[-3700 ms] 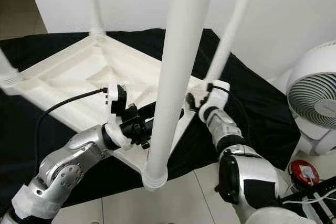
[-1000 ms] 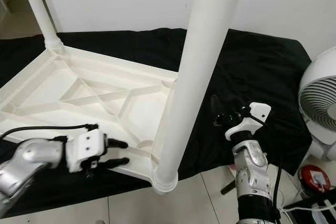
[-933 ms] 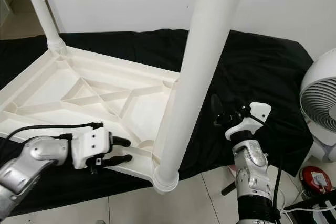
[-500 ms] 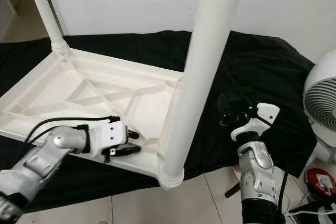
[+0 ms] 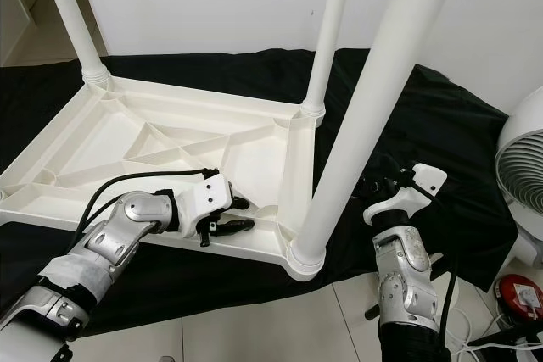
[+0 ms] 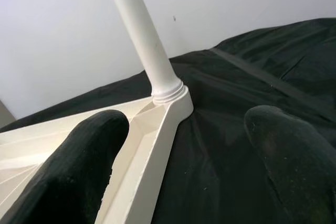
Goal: Building children table
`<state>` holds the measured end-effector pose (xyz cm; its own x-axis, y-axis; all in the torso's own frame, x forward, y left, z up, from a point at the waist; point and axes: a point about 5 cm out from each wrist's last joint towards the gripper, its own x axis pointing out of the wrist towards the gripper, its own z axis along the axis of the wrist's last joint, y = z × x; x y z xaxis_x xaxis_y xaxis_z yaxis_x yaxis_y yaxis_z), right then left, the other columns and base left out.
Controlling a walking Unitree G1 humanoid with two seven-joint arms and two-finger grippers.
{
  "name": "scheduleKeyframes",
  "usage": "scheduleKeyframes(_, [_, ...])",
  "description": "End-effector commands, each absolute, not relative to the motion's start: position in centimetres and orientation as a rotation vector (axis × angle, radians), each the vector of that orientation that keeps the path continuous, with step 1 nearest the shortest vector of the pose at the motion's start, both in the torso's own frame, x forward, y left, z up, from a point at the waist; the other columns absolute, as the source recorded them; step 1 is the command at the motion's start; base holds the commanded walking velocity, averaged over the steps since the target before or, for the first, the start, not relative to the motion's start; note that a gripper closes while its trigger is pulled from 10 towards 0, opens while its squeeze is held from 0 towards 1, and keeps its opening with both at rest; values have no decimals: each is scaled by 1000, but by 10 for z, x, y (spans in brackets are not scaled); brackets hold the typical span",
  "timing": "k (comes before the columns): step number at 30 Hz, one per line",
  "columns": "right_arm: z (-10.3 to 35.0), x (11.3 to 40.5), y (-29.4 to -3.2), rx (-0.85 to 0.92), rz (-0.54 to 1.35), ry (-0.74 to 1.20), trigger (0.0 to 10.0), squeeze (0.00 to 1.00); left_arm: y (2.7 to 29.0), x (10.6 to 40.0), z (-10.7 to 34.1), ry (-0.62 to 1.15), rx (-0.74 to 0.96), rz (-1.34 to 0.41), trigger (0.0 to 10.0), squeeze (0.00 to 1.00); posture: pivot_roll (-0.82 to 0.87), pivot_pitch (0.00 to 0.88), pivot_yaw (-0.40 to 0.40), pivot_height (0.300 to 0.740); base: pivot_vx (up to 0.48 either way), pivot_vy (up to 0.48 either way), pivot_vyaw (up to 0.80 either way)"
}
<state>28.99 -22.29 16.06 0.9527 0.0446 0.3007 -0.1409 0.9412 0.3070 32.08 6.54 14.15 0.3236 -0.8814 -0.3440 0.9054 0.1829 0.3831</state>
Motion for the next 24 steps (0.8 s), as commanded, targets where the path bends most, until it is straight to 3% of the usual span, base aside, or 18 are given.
scheduleKeyframes(1, [162,282,-222,327,144,-291,10000,0,66,340,134,-11,585,-843,10000,0,-59,105,-28,740,0,0,0])
scheduleKeyframes(5, [162,282,-222,327,144,-291,10000,0,66,340,134,-11,585,-843,10000,0,-59,105,-28,740,0,0,0])
scheduleKeyframes(7, [163,267,-227,281,219,-295,10000,0,60,345,133,-7,599,-792,10000,0,-68,105,-26,740,0,0,0])
scheduleKeyframes(15, [156,234,-250,120,340,-184,10000,0,82,364,141,9,608,-608,10000,0,-60,104,-30,740,0,0,0])
scheduleKeyframes(22, [157,217,-266,33,416,-98,10000,0,93,365,149,-32,560,-625,10000,0,-55,97,-35,740,0,0,0])
scheduleKeyframes(24, [154,206,-260,14,565,-19,10000,0,95,357,152,-51,448,-716,10000,0,-54,94,-32,740,0,0,0])
